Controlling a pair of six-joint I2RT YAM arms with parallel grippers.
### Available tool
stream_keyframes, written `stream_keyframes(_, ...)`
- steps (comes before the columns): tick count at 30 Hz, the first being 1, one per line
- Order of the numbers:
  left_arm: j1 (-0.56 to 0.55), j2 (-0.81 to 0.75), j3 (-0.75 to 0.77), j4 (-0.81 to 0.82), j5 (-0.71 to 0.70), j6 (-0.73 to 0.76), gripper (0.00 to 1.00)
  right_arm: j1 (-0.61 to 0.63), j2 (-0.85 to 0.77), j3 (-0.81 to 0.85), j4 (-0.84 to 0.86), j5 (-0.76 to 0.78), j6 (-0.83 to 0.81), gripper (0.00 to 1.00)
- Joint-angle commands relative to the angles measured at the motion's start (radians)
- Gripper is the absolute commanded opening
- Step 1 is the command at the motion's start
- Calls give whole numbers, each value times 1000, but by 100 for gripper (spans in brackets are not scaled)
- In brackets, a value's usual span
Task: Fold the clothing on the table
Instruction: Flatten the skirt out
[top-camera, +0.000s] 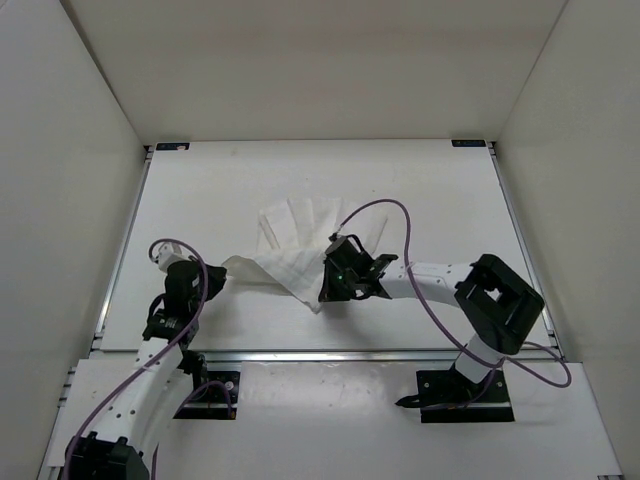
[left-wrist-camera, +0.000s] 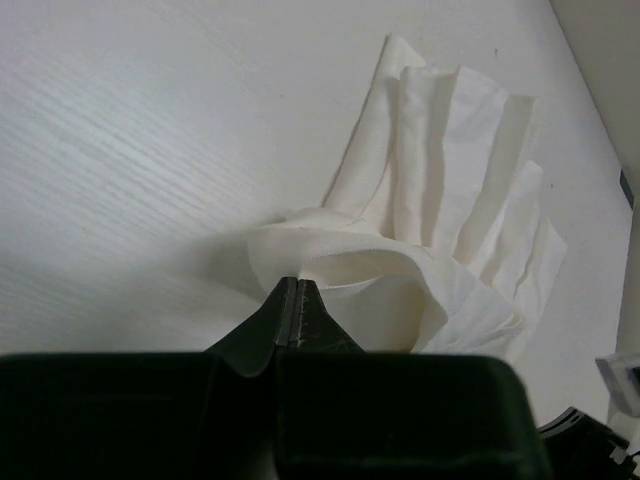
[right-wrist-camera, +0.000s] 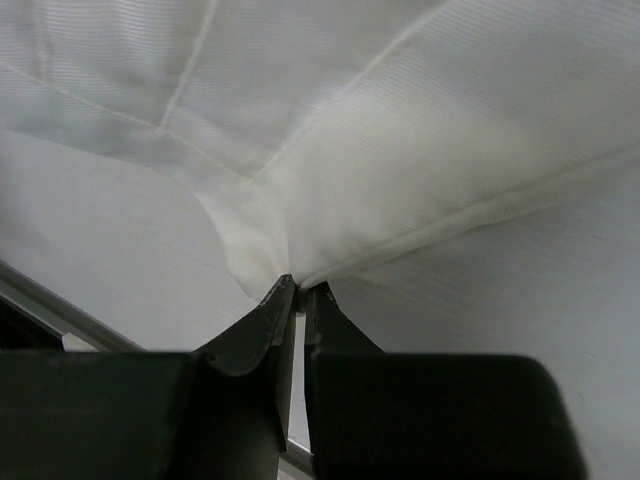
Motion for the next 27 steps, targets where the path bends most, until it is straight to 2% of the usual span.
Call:
stream_keyframes(1,-12,46,178,26,20,141,0,-54,-143,76,-104,44,-99,0)
stream_keyframes(2,-12,57,200,32,46,169,0,-72,-201,80,-134,30,-123,0)
stream_keyframes(8,-49,209,613,-98,194,416,0,-291,-499,177,-309,-126,-255,0)
stream_keyframes(11,-83,241,808,-212,214,475,0,-393,-613,308,-440,-171,-269,0)
stream_keyframes(12,-90,243,917,-282,206,488,0,-434,-653,377,-502,-195,-266,0)
stream_keyframes(13,-90,243,956,-301,206,489,0,-434,-653,378,-502,-195,-266,0)
stream_keyframes(15,-106,281,1040,-336,235,512,0,-505,-664,439,-522,-296,-268,1)
stream_keyframes(17,-93,331,1134,-365,263,528,0,-581,-613,499,-524,-388,-286,0)
stream_keyframes(22,-64,573,1181,-275,309,510,0,-653,-351,602,-461,-519,-311,0)
stream_keyframes(24,-63,697,1262,-270,297,512,0,-660,-177,733,-462,-522,-331,0)
stream_keyframes(26,-81,851,1435,-314,294,530,0,-631,-55,996,-540,-488,-364,0)
stream_keyframes(27,-75,874,1470,-327,312,541,0,-625,29,1122,-592,-478,-369,0)
